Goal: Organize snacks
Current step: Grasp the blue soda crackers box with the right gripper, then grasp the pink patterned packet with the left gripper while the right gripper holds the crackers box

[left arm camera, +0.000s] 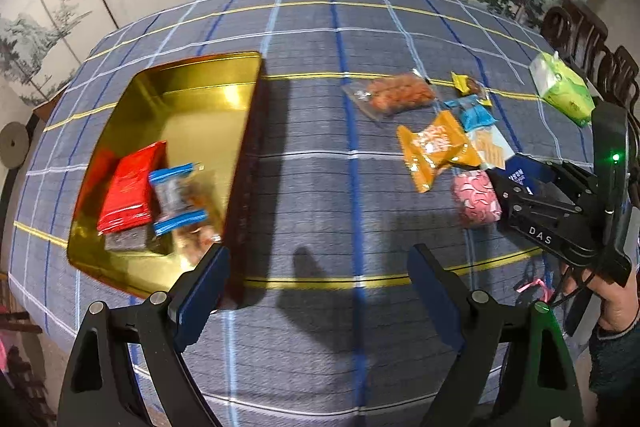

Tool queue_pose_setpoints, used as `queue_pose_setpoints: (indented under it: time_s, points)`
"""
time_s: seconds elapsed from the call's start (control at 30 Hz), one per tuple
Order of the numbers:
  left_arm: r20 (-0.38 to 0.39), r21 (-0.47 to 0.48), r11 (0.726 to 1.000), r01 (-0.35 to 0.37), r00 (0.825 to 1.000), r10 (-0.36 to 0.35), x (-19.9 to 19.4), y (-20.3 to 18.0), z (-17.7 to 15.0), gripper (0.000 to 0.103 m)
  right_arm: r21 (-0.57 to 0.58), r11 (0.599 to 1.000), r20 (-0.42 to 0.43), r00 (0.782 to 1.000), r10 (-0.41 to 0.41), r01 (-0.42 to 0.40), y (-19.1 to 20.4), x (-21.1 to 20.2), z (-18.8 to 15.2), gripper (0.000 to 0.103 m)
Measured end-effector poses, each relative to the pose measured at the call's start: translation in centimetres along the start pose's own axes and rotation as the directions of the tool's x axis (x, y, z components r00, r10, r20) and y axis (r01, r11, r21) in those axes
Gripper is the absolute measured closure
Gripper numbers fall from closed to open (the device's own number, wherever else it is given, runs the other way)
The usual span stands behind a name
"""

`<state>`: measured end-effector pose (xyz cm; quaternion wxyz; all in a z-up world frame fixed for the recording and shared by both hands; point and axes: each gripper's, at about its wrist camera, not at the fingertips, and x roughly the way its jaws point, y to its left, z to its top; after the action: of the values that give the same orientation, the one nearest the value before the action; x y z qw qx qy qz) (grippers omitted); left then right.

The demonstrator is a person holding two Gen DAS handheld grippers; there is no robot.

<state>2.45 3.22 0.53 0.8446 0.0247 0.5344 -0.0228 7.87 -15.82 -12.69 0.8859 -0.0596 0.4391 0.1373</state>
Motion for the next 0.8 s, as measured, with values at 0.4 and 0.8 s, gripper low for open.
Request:
queue_pose_setpoints:
  time_s: [0.4, 0.8]
  points:
    - [-0.032, 0.072, 0.992, 0.101, 0.995, -0.099, 2.2, -6.6, 1.2, 0.015, 0.072, 0.997, 0.052, 0.999, -0.017, 0.013, -3.1, -2.1, -2.8, 0.052]
    - [-0.062, 0.076, 0.99, 0.117, 0.992, -0.112, 4.7, -10.9, 3.3, 0.015, 0.219, 0.967, 0.077, 0.985, -0.152, 0.132, -10.2, -2.6, -3.5, 0.052]
